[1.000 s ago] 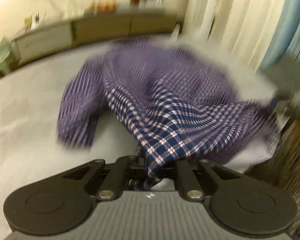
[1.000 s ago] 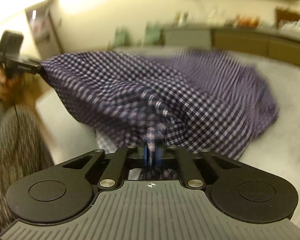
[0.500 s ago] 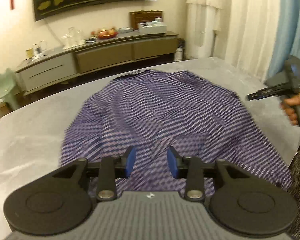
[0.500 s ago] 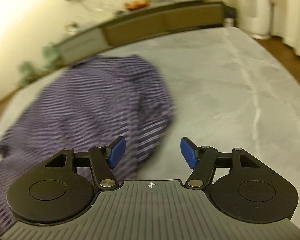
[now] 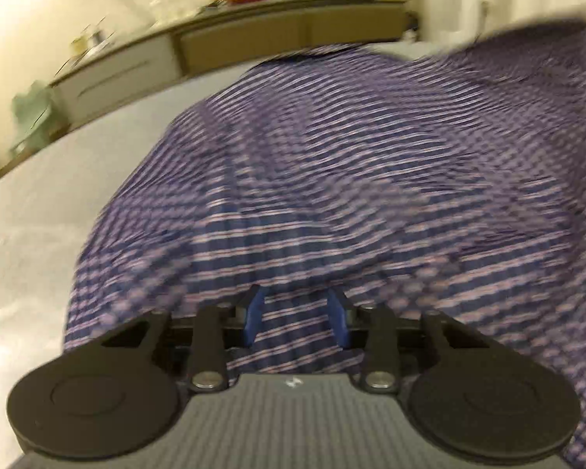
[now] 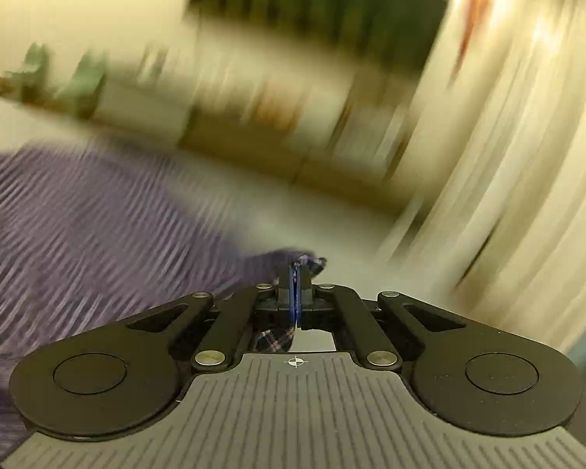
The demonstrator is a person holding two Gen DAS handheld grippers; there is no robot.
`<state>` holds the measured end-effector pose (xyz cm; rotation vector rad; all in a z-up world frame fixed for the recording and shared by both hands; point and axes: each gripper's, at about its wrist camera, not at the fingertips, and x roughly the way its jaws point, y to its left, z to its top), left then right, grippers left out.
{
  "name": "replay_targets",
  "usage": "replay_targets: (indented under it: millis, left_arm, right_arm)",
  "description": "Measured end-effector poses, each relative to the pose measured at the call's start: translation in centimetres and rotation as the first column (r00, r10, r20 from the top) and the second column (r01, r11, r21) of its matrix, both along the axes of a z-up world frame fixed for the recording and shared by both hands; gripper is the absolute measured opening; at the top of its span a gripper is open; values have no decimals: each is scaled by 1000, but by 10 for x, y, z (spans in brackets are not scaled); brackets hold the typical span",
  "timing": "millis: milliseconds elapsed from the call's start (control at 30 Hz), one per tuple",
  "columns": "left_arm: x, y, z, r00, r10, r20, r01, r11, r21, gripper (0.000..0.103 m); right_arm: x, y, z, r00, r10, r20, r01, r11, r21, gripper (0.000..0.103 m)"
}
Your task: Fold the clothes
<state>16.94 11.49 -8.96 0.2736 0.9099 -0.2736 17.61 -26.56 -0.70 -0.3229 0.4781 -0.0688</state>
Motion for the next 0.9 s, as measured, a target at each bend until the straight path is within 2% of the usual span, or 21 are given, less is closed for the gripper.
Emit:
replay_targets:
  millis: [33, 100, 133, 167, 233, 267, 400, 467, 533, 600, 633, 700, 733, 767, 800, 833, 867, 900]
  left_arm:
    - [3, 6, -2, 1000, 9, -3, -9, 1000, -3, 37]
    - [6, 13, -5, 1000, 20, -9, -20, 1000, -12, 38]
    - [6, 14, -5, 1000, 21, -11, -21, 1000, -18, 37]
    - [6, 15, -5, 1000, 22, -13, -22, 1000, -22, 37]
    - [1, 10, -4, 1000, 9, -5, -9, 1000, -4, 38]
    - [-1, 9, -3, 1000, 2, -1, -2, 1000, 4, 39]
    - [-4, 4, 11, 1000, -14, 23, 14, 1000, -15, 41]
    - [-6, 2, 21, 999, -19, 44, 21, 999, -33, 45]
    - [-6, -1, 28, 998, -23, 65, 26, 998, -49, 46]
    - [-4, -5, 31, 997, -22, 73, 26, 998, -57, 46]
    - [-2, -6, 32, 997, -18, 74, 23, 998, -59, 46]
    - [1, -7, 33, 997, -8, 79, 13, 998, -61, 46]
    - [2, -4, 34, 996, 4, 84, 1, 998, -57, 46]
    - [4, -2, 35, 996, 17, 88, -12, 998, -55, 46]
    - [6, 5, 37, 995, 40, 89, -35, 998, -61, 46]
    - [7, 11, 38, 994, 64, 90, -57, 996, -68, 46]
    - [9, 18, 40, 992, 86, 91, -80, 994, -74, 46]
    - [12, 26, 42, 989, 107, 99, -100, 992, -72, 46]
  right_arm:
    - [-3, 7, 10, 996, 2, 88, 5, 997, -79, 0]
    - [-9, 22, 31, 965, 26, 260, 37, 972, -231, 9]
    - [7, 5, 23, 986, -11, 167, 24, 997, -77, 24]
    - [21, -13, 17, 997, -55, 61, 50, 996, 73, 35]
    - [19, -22, 8, 998, -64, -4, 64, 993, 98, 38]
    - [17, -26, 4, 997, -67, -36, 71, 992, 108, 42]
    - [12, -42, -15, 984, -77, -163, 102, 984, 148, 50]
    - [9, -51, -24, 971, -80, -226, 119, 979, 166, 67]
    - [6, -59, -33, 954, -80, -288, 137, 973, 183, 77]
    - [4, -67, -42, 934, -79, -349, 157, 967, 199, 73]
    - [2, -71, -47, 922, -78, -379, 167, 964, 206, 50]
    - [0, -80, -56, 896, -75, -438, 187, 957, 220, 29]
    - [1, -78, -55, 896, -66, -440, 165, 968, 190, 0]
    - [3, -76, -54, 895, -58, -441, 141, 977, 158, 0]
    - [3, -73, -55, 898, -113, -425, 130, 991, 10, 0]
    - [4, -82, -56, 896, -207, -393, 175, 978, -115, 0]
    - [4, -91, -56, 889, -296, -349, 222, 946, -237, 0]
    - [4, -100, -56, 877, -379, -295, 269, 897, -352, 0]
